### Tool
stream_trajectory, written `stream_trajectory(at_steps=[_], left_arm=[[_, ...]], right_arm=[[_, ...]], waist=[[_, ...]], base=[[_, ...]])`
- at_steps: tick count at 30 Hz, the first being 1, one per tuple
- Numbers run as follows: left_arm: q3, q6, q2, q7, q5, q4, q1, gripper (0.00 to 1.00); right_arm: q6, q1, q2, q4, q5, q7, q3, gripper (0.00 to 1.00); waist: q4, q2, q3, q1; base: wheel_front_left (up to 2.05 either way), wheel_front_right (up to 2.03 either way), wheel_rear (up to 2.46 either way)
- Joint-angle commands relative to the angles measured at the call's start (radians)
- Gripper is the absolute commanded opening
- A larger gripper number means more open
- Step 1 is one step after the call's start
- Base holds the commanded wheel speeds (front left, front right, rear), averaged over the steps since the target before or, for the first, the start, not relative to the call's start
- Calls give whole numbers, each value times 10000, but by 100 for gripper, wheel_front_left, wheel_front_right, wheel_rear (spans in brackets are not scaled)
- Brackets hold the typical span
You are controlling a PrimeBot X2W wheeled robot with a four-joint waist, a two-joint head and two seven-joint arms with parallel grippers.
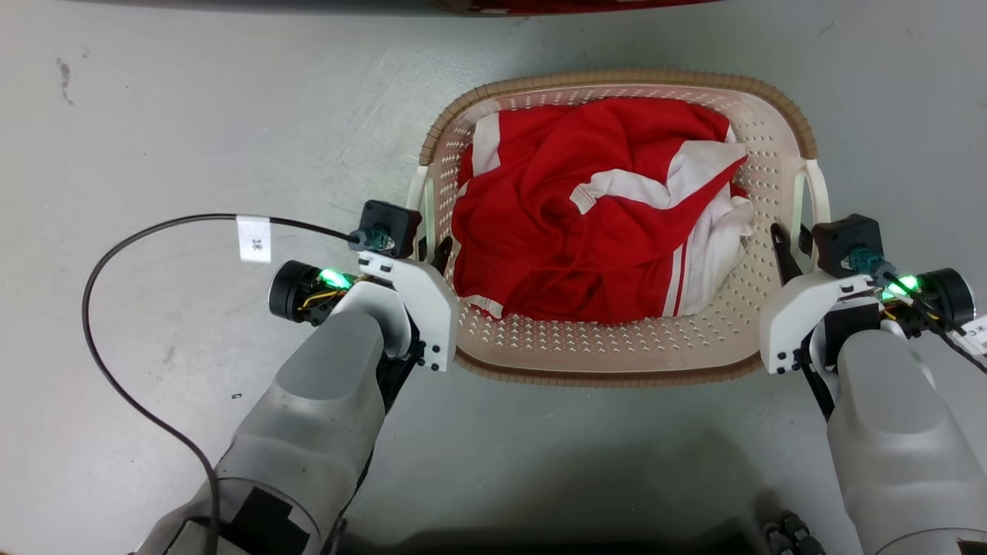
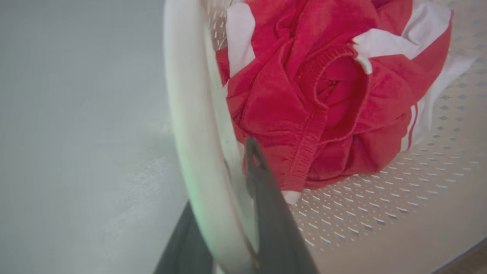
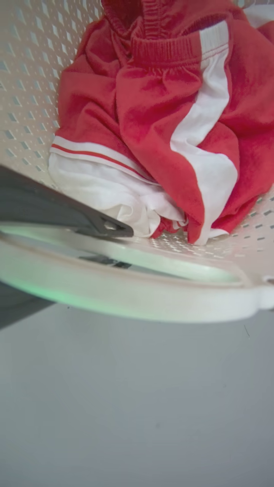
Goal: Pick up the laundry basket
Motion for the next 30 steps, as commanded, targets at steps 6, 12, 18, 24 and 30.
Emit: stream_trajectory(at_steps=[6,12,18,24,30], left_arm=[[-383,20,213,93,-321,9,182,0],[-750,10,216,350,-744,-47,504,0],[-1078,8,204,686,-1136,9,848,0],[-1403,-2,181,1091,-1577,-20,1246,0],[-1645,-3,169,1544,-2072,-21,1597,0]], right_arm=[[-15,117,-144,324,-323,-12,-182,0],[-15,267,-96,873,-639,-12,-348,0],[-15,307,-54,1686,-961,-8,-438,0],[-12,386,-31,2332,-947,103,-270,0],[-10,692,-22,2616,-629,477,216,0]], waist=[[93,0,-351,0],[150,0,-990,0],[130,0,-1929,0],[123,0,-2993,0],[172,0,-4073,0]], base=[[0,0,0],[0,0,0],[0,0,0],[0,0,0],[0,0,0]])
